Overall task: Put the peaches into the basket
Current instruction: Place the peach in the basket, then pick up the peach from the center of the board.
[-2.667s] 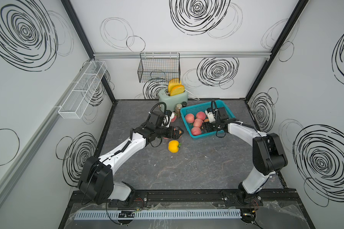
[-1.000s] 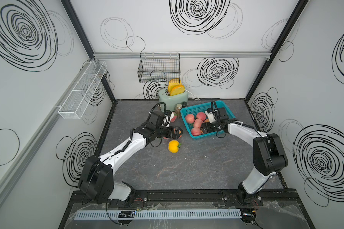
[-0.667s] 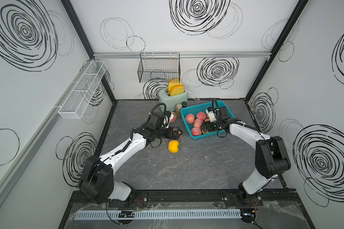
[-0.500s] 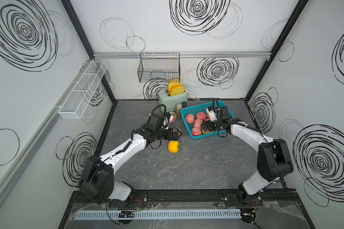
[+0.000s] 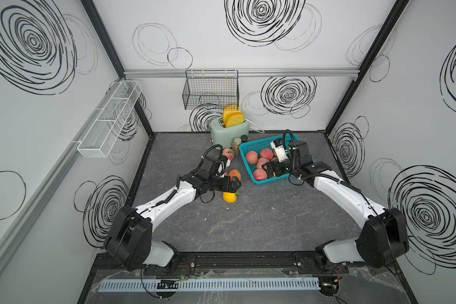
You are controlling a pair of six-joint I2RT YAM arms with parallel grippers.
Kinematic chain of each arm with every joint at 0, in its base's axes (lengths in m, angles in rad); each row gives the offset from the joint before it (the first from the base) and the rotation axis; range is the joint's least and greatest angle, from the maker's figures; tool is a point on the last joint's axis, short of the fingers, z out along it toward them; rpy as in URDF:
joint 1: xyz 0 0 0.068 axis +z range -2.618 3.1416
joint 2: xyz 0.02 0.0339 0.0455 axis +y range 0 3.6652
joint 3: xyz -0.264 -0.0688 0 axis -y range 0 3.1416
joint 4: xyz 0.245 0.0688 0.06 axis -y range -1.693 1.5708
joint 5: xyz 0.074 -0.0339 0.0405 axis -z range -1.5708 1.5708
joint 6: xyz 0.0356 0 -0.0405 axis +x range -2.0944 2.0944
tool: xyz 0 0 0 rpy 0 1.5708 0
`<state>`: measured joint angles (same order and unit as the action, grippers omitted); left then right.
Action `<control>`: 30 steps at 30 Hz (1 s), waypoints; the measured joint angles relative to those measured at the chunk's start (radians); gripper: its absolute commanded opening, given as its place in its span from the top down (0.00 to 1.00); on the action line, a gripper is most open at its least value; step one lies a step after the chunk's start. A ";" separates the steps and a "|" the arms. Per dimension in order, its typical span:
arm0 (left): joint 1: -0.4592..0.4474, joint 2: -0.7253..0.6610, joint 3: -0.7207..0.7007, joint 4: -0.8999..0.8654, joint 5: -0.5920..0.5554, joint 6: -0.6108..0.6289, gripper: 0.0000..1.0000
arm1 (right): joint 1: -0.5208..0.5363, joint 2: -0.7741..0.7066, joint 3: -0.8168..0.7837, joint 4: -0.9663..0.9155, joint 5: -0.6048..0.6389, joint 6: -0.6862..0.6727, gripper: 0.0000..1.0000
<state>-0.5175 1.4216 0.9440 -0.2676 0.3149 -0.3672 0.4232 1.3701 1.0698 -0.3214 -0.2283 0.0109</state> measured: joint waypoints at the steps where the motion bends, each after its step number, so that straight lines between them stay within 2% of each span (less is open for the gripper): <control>1: -0.002 0.001 -0.004 0.000 -0.003 0.000 0.02 | 0.010 -0.017 -0.017 0.000 -0.006 -0.001 0.08; 10: -0.032 0.045 -0.031 0.006 -0.047 -0.002 0.02 | 0.092 -0.094 -0.113 0.004 -0.076 -0.013 0.07; 30: -0.045 0.145 -0.056 0.039 -0.089 0.001 0.02 | 0.131 -0.084 -0.140 0.043 -0.150 -0.028 0.06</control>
<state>-0.5629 1.5661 0.8879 -0.2287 0.2264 -0.3664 0.5545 1.2865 0.9298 -0.2783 -0.3782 -0.0174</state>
